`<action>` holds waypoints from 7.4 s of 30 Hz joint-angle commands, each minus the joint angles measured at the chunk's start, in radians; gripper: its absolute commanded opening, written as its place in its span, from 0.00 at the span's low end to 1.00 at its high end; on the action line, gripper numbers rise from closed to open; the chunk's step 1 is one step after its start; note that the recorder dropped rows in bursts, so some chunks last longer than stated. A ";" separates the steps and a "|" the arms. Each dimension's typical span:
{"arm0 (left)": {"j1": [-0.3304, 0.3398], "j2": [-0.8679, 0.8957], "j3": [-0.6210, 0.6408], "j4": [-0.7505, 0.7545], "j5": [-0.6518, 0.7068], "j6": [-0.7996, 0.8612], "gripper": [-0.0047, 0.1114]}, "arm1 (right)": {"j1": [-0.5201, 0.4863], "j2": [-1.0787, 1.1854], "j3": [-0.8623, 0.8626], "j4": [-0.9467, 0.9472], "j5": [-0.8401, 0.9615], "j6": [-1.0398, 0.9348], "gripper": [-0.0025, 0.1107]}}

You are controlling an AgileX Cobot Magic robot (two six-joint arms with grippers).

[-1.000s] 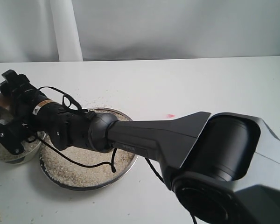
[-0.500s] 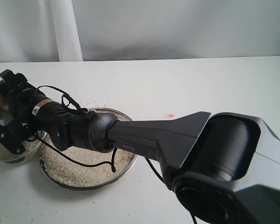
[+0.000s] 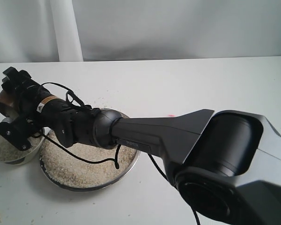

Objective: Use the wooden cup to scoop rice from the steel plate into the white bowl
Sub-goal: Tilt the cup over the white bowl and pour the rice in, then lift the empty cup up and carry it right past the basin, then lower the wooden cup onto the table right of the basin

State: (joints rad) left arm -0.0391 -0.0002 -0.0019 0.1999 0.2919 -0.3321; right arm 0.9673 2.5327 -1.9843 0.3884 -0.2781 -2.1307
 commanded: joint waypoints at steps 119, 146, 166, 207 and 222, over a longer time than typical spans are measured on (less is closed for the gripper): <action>-0.002 0.000 0.002 -0.001 -0.007 -0.004 0.04 | 0.020 0.019 -0.018 0.076 -0.263 -0.015 0.02; -0.002 0.000 0.002 -0.001 -0.007 -0.004 0.04 | -0.017 -0.581 0.365 1.054 0.143 -0.008 0.02; -0.002 0.000 0.002 -0.001 -0.005 -0.004 0.04 | -0.482 -1.321 0.992 1.349 0.654 0.043 0.02; -0.002 0.000 0.002 -0.001 -0.005 -0.004 0.04 | -0.967 -0.988 1.360 1.356 1.170 -0.011 0.02; -0.002 0.000 0.002 -0.001 -0.005 -0.004 0.04 | -0.788 -0.675 1.167 1.190 0.938 -0.011 0.02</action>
State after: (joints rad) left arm -0.0391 -0.0002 -0.0019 0.1999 0.2919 -0.3321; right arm 0.1729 1.8298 -0.7905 1.6024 0.6771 -2.1315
